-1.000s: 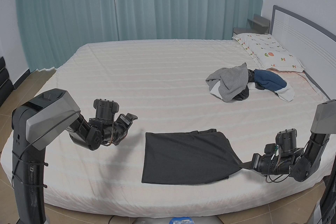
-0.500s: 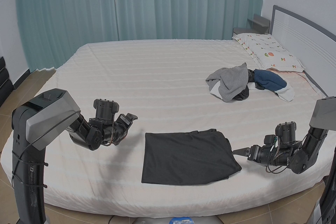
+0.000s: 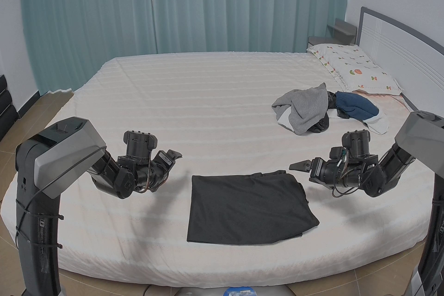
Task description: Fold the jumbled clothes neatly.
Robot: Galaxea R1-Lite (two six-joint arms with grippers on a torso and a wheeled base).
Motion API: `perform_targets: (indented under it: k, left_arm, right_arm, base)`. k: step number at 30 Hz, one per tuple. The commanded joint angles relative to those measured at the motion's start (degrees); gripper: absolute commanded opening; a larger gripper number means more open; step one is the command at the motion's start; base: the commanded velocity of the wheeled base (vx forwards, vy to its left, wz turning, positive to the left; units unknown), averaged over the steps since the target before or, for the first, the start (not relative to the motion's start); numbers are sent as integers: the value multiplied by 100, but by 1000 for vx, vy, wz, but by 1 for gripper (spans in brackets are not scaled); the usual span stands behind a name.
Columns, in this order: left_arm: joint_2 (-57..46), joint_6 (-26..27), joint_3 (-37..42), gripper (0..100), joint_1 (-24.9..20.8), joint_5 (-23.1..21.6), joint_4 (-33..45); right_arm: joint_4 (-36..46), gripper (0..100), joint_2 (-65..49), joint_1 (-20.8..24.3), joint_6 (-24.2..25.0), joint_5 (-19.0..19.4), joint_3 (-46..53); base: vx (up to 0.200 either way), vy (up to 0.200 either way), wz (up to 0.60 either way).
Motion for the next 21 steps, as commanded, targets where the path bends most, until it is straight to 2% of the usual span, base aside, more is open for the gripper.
perform_targets:
  k: [1,8,12,21]
  left_arm:
    - [-2,31,7,100,-8,-1,-3]
    - [-2,48,7,100,-8,8,-3]
    - [-2,48,7,100,-8,8,-3]
    - [7,66,-1,100,-8,8,-3]
  right_arm:
    - [56,100,758,125,67,-175,-608]
    - [-5,100,925,142,128,-193,-898]
    - [12,100,1021,151,445,-193,-1188]
    - [39,100,1303,151,629,-193,-1408]
  base:
    - [0,0,0]
    - [0,0,0]
    - [0,0,0]
    - [0,0,0]
